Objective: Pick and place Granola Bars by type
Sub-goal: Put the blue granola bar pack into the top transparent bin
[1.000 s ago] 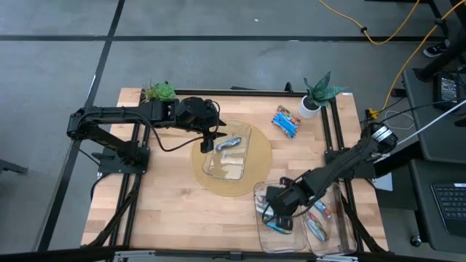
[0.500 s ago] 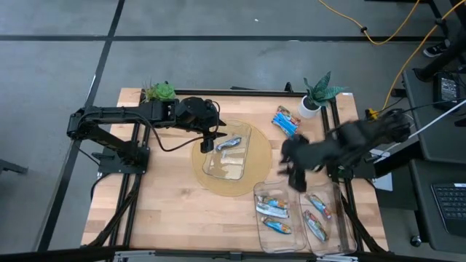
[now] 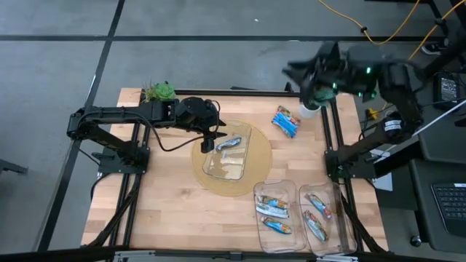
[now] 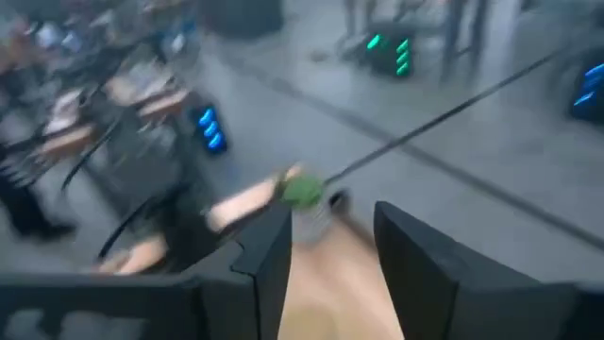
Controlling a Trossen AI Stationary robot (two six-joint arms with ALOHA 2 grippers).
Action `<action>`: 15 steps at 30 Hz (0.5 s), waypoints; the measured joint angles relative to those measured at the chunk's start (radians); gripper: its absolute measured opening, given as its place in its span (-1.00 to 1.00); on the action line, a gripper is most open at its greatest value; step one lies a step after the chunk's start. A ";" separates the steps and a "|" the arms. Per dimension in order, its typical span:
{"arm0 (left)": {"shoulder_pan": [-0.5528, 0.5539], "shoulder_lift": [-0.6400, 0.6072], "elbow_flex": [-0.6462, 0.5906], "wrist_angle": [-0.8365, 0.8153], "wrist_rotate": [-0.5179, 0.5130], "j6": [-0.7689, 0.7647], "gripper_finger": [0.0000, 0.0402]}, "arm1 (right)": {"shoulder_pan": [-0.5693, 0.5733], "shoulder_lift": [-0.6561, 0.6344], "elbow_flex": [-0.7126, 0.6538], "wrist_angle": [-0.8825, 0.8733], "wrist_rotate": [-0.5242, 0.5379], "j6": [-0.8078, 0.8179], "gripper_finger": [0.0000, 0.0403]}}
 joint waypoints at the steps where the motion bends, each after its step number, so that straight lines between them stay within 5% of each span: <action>1: 0.000 0.000 0.000 0.000 0.000 -0.005 -0.16 | -0.039 0.003 0.011 0.018 -0.002 -0.017 -0.25; 8: 0.000 0.000 0.000 0.000 0.000 -0.049 -0.16 | -0.319 0.057 0.021 -0.052 -0.017 -0.109 -0.41; 15: 0.000 0.000 0.000 0.000 0.000 -0.077 -0.16 | -0.531 0.206 0.020 -0.176 -0.143 -0.271 -0.47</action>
